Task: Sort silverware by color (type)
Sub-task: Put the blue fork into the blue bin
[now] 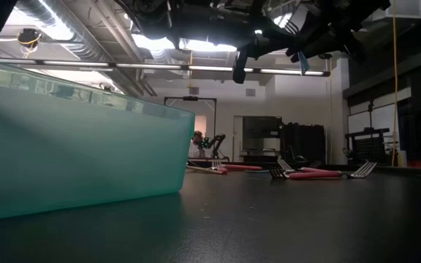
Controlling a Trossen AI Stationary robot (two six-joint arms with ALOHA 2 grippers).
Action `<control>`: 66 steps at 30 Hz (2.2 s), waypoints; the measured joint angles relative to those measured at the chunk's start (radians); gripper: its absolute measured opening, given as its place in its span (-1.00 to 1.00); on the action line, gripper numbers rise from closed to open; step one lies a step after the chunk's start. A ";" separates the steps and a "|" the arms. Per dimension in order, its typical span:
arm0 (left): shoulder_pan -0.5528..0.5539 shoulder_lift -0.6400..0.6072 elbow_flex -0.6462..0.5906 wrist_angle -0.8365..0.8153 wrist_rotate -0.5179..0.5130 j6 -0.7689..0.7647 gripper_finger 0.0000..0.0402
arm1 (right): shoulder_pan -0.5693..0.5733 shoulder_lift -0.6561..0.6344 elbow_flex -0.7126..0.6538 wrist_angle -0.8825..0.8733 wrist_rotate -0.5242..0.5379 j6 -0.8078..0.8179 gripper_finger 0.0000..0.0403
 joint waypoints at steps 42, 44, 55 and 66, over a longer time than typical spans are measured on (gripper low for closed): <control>0.001 -0.001 0.001 0.024 0.038 0.026 -0.96 | 0.001 -0.069 0.000 -0.030 -0.081 -0.081 -1.00; 0.004 -0.001 0.001 0.023 0.048 0.026 -0.91 | 0.001 -0.079 0.000 -0.034 -0.101 -0.081 -1.00; 0.011 -0.001 0.000 0.025 0.058 0.029 -0.64 | 0.000 -0.180 0.000 -0.161 -0.112 -0.044 -1.00; 0.012 -0.001 -0.001 -0.053 0.052 0.157 -0.64 | 0.203 -0.243 -0.001 -0.311 -0.259 0.387 -1.00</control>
